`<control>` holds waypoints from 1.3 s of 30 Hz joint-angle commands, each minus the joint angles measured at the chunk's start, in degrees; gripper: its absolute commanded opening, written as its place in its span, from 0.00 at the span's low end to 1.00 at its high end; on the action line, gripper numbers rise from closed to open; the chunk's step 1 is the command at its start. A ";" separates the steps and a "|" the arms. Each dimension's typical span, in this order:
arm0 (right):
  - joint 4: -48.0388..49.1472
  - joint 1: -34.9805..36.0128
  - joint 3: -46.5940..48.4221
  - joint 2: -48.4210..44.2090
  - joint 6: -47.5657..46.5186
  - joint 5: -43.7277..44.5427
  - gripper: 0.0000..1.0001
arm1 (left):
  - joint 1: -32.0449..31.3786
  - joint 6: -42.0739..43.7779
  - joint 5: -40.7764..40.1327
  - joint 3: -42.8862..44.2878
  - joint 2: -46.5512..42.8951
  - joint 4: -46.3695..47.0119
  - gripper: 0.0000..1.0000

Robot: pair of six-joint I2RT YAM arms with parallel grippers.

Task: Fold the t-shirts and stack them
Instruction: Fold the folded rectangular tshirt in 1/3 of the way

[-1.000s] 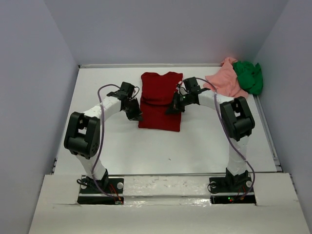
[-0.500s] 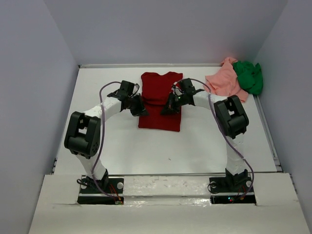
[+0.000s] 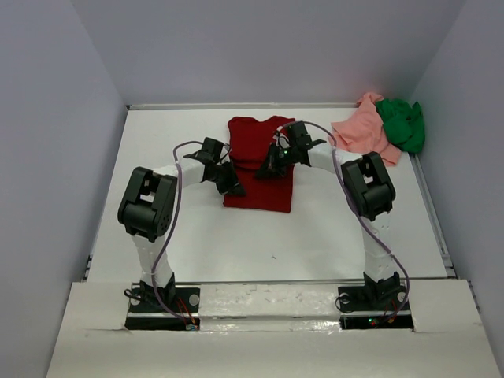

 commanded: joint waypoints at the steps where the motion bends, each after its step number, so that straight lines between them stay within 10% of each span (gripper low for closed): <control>1: 2.29 0.63 3.91 1.03 0.65 -0.04 0.00 | -0.21 0.46 2.49 0.18 1.54 0.33 0.00; 18: 1.06 2.21 8.57 6.65 -1.28 2.77 0.00 | -0.21 2.48 0.56 0.27 3.31 -3.19 0.00; 39: -7.38 -4.03 36.27 12.29 -6.12 8.14 0.00 | -0.12 3.28 -0.32 -1.05 0.41 -4.42 0.00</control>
